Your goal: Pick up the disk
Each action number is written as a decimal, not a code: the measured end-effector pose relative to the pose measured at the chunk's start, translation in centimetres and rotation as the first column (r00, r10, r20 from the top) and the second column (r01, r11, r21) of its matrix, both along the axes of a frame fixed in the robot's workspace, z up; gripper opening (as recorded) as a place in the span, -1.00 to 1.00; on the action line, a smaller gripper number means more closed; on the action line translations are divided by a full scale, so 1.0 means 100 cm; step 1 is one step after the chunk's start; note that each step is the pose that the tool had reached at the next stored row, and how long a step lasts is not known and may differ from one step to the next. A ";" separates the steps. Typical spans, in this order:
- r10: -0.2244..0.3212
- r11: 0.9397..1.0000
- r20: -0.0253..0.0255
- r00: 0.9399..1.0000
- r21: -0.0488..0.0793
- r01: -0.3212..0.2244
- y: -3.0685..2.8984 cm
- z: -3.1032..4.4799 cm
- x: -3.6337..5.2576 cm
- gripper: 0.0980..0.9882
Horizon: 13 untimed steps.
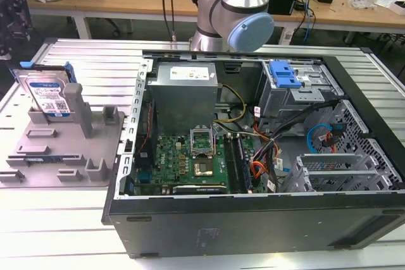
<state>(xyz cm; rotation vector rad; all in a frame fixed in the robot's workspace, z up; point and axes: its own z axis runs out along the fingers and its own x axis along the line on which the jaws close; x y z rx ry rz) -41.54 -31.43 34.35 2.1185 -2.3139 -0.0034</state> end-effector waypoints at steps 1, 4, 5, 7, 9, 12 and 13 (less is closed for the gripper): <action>0.002 1.000 0.000 1.000 0.000 -0.002 0.0000 -0.0003 0.0002 0.00; 0.003 1.000 0.000 1.000 0.000 -0.003 0.0000 -0.0004 0.0003 0.00; 0.003 1.000 0.000 1.000 0.000 -0.003 0.0000 -0.0004 0.0003 0.00; 0.003 1.000 0.000 1.000 0.000 -0.003 0.0000 -0.0009 0.0006 0.00; 0.003 1.000 0.000 1.000 0.000 -0.003 0.0000 -0.0027 0.0011 0.00; 0.003 1.000 0.000 1.000 -0.001 -0.003 0.0000 -0.0086 0.0011 0.00; 0.003 1.000 0.000 1.000 -0.001 -0.003 0.0000 -0.0106 0.0011 0.00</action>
